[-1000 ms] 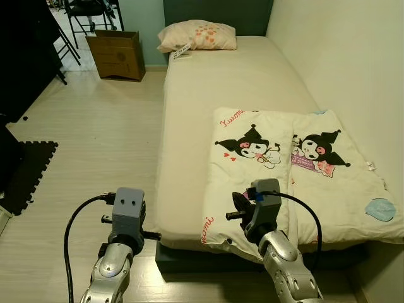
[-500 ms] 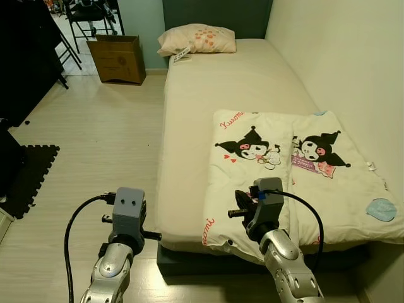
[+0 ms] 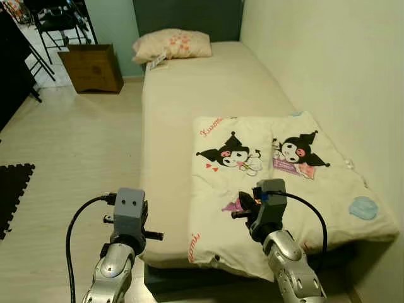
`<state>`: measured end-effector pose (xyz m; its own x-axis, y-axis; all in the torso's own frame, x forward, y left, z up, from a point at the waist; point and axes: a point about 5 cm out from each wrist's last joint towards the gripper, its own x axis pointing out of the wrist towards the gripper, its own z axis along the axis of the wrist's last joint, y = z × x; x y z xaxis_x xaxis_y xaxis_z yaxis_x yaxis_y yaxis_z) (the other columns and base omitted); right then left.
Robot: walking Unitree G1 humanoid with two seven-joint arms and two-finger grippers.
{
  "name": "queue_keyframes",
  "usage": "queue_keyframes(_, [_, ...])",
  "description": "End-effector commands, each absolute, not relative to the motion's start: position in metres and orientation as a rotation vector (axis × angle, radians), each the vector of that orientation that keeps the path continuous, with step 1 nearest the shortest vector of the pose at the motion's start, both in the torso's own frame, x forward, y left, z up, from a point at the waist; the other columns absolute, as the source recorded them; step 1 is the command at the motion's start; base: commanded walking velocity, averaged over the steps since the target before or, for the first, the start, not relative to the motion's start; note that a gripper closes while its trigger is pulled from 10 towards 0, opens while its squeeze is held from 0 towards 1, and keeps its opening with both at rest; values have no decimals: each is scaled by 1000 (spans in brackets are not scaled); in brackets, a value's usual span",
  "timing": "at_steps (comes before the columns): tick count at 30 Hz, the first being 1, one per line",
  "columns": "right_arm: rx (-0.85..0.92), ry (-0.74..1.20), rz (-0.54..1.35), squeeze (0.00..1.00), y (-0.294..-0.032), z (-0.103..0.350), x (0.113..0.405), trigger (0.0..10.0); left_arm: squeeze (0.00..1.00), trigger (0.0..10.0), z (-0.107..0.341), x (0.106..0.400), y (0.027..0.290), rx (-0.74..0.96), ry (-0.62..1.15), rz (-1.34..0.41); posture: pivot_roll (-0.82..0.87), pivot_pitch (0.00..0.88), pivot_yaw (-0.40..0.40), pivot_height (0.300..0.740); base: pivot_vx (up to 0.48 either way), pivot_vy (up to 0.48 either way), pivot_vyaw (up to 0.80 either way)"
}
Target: Clean up the room
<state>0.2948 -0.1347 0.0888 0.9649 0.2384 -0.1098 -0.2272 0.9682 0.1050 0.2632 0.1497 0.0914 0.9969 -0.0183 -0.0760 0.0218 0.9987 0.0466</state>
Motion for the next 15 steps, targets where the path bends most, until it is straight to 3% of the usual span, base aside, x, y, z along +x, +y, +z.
queue_keyframes(1, [97, 140, 242, 0, -132, 83, 292, 10000, 0, 10000, 87, 262, 151, 48, 94, -16, -80, 123, 32, 740, 251, 0, 0])
queue_keyframes(15, [109, 139, 251, 0, -130, 82, 290, 10000, 0, 10000, 88, 261, 152, 57, 83, -12, -73, 127, 34, 740, 0, 0, 0])
